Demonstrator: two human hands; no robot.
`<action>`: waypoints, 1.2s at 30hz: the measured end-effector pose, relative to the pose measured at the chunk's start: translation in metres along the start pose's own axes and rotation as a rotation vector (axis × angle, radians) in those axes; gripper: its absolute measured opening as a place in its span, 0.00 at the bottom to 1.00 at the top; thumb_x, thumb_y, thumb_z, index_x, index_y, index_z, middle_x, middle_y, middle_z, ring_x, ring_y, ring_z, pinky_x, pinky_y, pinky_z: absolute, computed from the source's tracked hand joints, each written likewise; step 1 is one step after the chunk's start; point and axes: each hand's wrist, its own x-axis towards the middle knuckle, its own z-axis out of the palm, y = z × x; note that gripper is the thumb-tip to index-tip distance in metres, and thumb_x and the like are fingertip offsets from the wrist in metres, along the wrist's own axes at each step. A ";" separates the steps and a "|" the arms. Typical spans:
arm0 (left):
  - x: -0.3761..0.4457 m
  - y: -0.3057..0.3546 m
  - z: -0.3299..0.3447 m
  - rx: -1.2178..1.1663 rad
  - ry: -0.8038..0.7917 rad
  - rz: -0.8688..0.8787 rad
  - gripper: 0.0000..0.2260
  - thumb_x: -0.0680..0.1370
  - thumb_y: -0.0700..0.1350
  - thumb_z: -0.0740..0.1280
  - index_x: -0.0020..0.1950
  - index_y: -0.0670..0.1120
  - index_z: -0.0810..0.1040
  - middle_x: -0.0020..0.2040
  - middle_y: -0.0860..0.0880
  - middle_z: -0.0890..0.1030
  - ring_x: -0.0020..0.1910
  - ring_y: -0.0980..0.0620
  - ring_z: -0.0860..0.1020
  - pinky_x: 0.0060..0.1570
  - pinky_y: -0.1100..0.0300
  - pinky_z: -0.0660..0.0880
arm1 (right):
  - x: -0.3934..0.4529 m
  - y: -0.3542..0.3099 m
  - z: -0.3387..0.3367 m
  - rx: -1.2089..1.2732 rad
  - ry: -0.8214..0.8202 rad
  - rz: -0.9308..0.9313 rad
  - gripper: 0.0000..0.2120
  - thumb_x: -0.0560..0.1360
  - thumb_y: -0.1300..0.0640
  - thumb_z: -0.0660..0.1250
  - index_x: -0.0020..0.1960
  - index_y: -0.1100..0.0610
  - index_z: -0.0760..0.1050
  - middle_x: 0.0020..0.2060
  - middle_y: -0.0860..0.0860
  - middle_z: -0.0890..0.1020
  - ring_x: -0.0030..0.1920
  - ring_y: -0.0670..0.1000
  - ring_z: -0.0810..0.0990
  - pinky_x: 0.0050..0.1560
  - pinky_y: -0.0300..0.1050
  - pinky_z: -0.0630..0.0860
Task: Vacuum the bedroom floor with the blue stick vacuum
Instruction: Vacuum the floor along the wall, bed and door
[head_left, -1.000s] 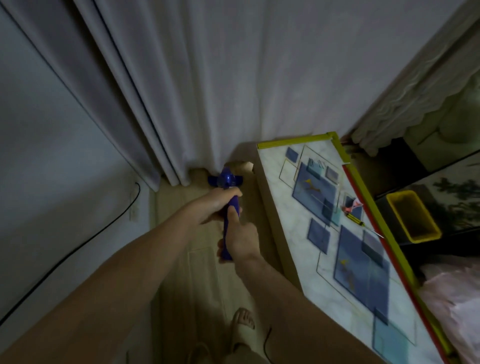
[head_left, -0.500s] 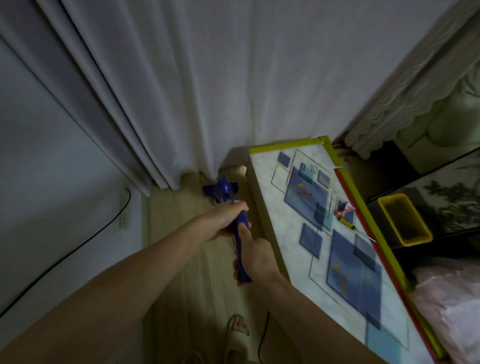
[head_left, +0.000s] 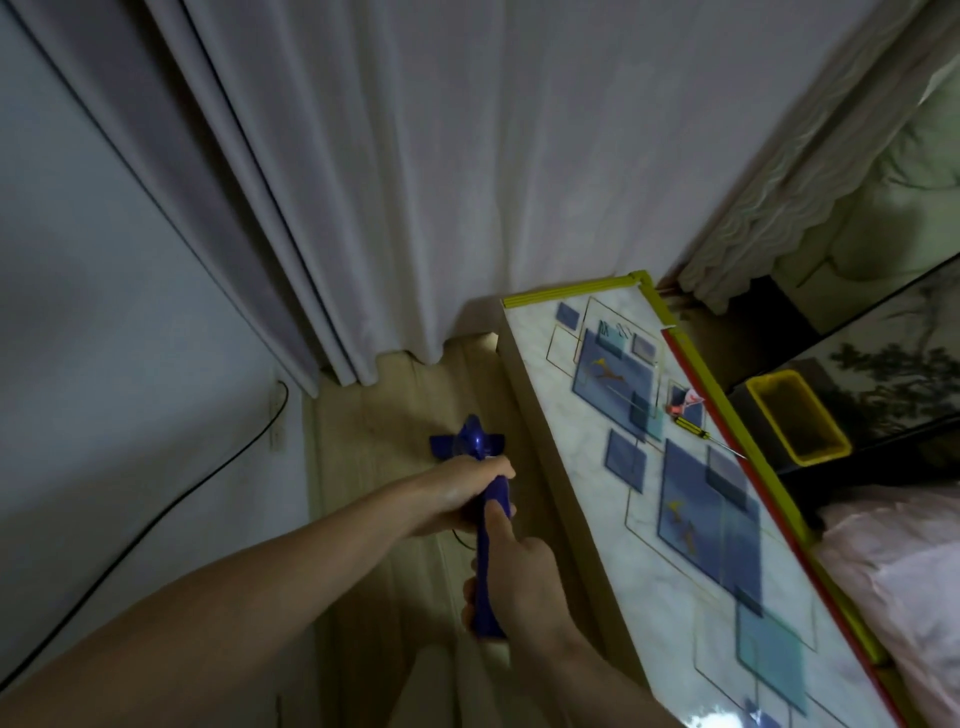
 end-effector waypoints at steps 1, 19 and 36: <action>0.002 -0.002 -0.005 0.014 0.007 0.001 0.14 0.78 0.51 0.63 0.56 0.41 0.75 0.41 0.46 0.81 0.38 0.52 0.80 0.42 0.57 0.76 | 0.002 0.003 0.006 0.011 0.007 -0.026 0.19 0.82 0.46 0.56 0.41 0.59 0.71 0.31 0.54 0.75 0.29 0.49 0.73 0.37 0.45 0.73; 0.132 0.077 -0.005 0.030 0.163 0.124 0.11 0.79 0.47 0.62 0.54 0.41 0.75 0.39 0.45 0.81 0.36 0.51 0.80 0.35 0.60 0.76 | 0.146 -0.044 -0.027 -0.070 0.160 -0.161 0.25 0.81 0.41 0.55 0.50 0.64 0.72 0.31 0.56 0.77 0.21 0.48 0.73 0.21 0.39 0.71; 0.017 0.020 0.054 0.110 -0.059 -0.013 0.06 0.79 0.43 0.61 0.44 0.43 0.74 0.39 0.45 0.80 0.40 0.49 0.79 0.53 0.55 0.77 | 0.023 0.019 -0.051 -0.008 0.130 0.018 0.22 0.81 0.43 0.56 0.46 0.62 0.73 0.29 0.53 0.74 0.21 0.46 0.70 0.20 0.34 0.66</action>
